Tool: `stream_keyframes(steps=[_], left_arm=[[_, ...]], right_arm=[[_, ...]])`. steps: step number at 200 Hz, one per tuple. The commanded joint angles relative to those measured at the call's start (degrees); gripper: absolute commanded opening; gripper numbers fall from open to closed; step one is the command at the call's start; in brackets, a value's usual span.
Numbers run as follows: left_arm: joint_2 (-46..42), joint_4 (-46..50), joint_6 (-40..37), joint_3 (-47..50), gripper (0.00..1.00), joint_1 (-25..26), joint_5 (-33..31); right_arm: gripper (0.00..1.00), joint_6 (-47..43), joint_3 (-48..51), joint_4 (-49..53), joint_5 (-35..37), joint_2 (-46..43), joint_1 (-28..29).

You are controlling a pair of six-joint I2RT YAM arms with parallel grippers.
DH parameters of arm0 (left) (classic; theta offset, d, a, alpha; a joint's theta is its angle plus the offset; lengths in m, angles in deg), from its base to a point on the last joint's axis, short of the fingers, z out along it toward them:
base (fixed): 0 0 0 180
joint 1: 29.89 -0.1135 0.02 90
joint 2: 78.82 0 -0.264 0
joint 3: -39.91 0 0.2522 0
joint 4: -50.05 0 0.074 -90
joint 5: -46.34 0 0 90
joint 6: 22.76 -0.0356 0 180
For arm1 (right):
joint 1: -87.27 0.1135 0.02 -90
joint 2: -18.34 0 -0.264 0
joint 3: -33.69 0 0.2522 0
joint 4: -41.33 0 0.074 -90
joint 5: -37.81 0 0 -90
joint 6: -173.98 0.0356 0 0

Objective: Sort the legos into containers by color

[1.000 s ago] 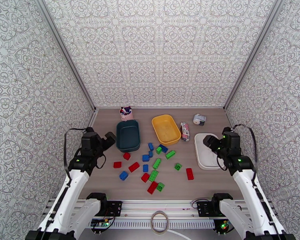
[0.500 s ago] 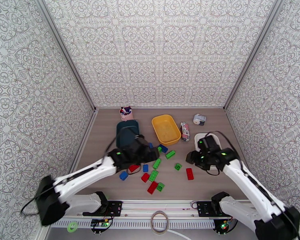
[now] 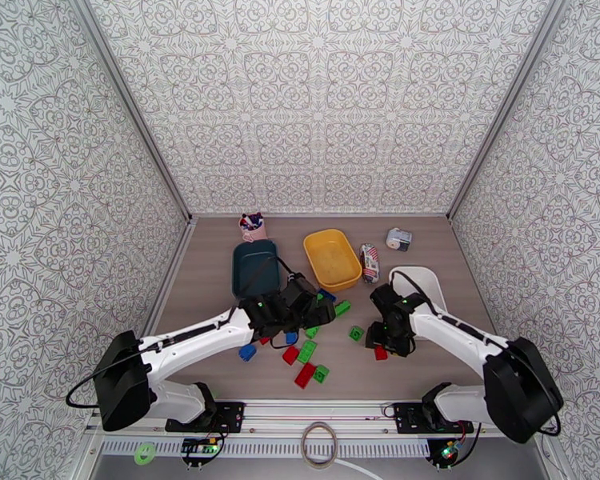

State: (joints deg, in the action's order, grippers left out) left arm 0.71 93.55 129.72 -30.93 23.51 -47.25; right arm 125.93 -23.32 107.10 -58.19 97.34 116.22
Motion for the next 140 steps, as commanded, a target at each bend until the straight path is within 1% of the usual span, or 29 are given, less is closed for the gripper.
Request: stream_keyframes(steps=[1,30,86,106,113,121,140], left_arm=[[-2.3,-0.8,1.3,1.5,0.99,-0.6,1.1],[-3.4,-0.8,1.6,2.5,0.99,-1.2,1.3],[-3.7,-1.1,0.2,2.4,0.99,-1.9,0.5],[-2.8,-1.2,-1.1,1.2,0.99,-2.6,1.6],[-2.2,-1.3,-1.8,0.7,0.99,-3.0,2.5],[-1.4,-1.5,-2.6,0.0,0.99,-3.6,3.8],[0.5,-1.8,-4.4,-1.7,0.99,-5.3,7.0]], right_arm=[[0.57,-1.3,0.6,-2.8,0.7,1.8,0.5],[0.52,-1.2,1.6,-3.8,1.0,3.5,0.5],[0.52,0.8,2.5,-4.9,1.3,3.8,1.2],[0.46,1.5,2.1,-4.4,1.3,4.1,1.5],[0.43,1.7,2.0,-4.4,1.1,4.1,1.6],[0.37,1.9,2.1,-4.5,0.5,4.1,1.5],[0.32,2.9,1.7,-3.7,0.1,3.8,1.6]])
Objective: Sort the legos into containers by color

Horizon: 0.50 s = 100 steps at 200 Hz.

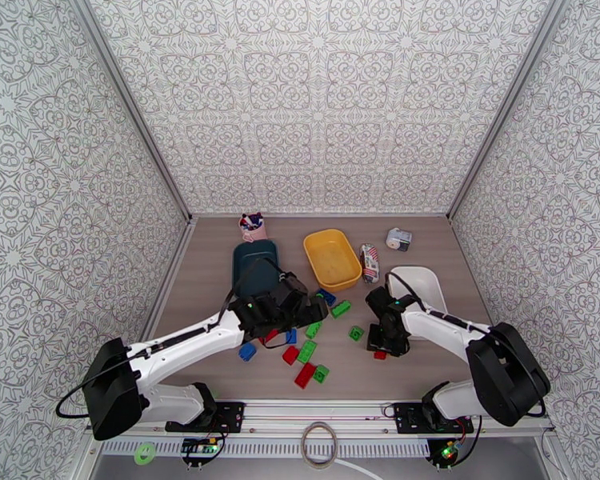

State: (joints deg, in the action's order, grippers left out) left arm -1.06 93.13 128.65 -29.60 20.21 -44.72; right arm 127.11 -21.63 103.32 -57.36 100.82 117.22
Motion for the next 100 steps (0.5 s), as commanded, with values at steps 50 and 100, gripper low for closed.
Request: stream_keyframes(steps=[50,100], left_arm=[[7.9,-2.5,-10.0,-9.8,0.99,-5.7,12.6],[15.7,-2.9,-15.0,-18.8,0.98,-5.7,22.0]], right_arm=[[0.28,4.6,-4.1,6.1,0.5,-6.9,0.6],[0.28,7.3,-11.3,13.6,4.9,-12.7,-0.5]])
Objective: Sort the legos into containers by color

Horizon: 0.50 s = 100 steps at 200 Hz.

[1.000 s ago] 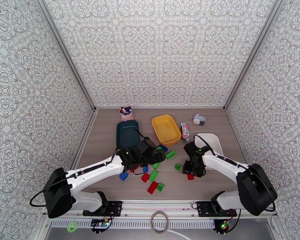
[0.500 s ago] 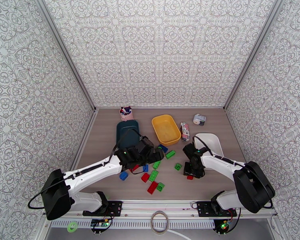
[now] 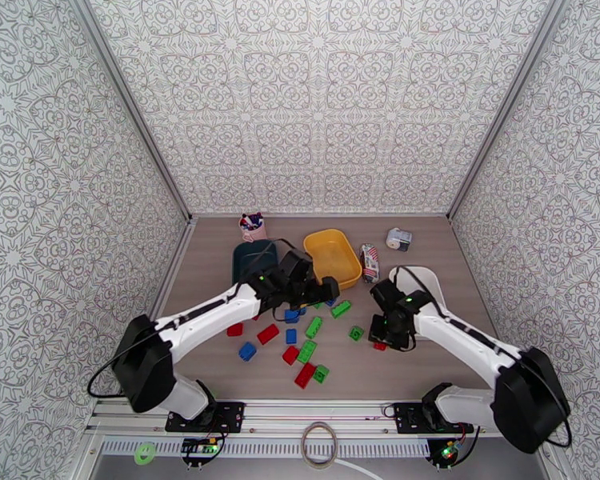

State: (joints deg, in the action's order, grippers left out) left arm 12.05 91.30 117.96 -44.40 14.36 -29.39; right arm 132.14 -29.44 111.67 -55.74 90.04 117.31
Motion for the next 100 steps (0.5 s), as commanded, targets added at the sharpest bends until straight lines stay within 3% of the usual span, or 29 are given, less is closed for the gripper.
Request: stream_keyframes(steps=[1,44,100], left_arm=[[2.7,-1.1,-4.4,-4.1,0.98,0.1,6.8],[6.4,-1.0,-5.4,-9.7,0.96,0.2,9.6],[12.9,3.8,-4.5,-18.1,0.94,4.0,6.5]], right_arm=[[0.28,2.3,-3.6,5.4,3.4,-1.9,-0.7],[0.28,0.7,-6.9,7.5,3.9,-2.1,-7.5],[0.29,-6.9,-11.4,4.7,-1.6,3.2,-24.2]])
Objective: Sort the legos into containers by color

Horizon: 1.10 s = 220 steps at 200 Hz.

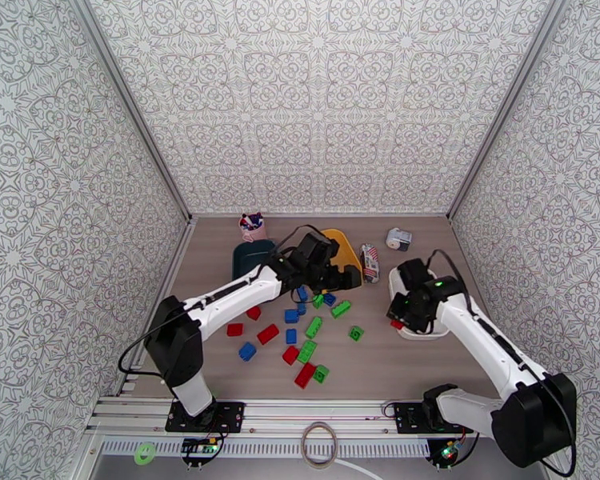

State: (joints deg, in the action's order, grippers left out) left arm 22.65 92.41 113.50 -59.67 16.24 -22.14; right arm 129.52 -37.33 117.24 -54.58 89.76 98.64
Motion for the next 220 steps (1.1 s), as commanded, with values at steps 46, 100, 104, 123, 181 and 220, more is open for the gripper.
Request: stream_keyframes(steps=[46,100,104,123,181,220], left_arm=[[8.2,4.5,0.9,-8.5,0.94,4.9,-2.6],[8.7,6.5,2.4,-10.2,0.94,6.0,-6.9],[8.7,6.8,2.3,-10.4,0.94,6.0,-6.9],[8.3,8.8,2.0,-11.3,0.94,6.0,-10.2],[3.7,10.9,3.8,-7.6,0.94,4.0,-17.2],[-1.9,11.8,5.4,-1.5,0.95,0.9,-20.3]], right_arm=[[0.38,-9.9,-8.7,-1.6,-4.3,12.9,-12.4],[0.53,-13.6,-11.7,-0.8,-4.3,16.5,-15.2],[0.54,-13.7,-11.8,-0.7,-4.3,16.3,-15.2],[0.59,-14.2,-12.2,-0.6,-4.4,15.3,-15.2],[0.55,-14.8,-12.1,0.0,-7.8,9.8,-14.8],[0.55,-14.0,-10.2,0.4,-9.2,5.7,-10.6]])
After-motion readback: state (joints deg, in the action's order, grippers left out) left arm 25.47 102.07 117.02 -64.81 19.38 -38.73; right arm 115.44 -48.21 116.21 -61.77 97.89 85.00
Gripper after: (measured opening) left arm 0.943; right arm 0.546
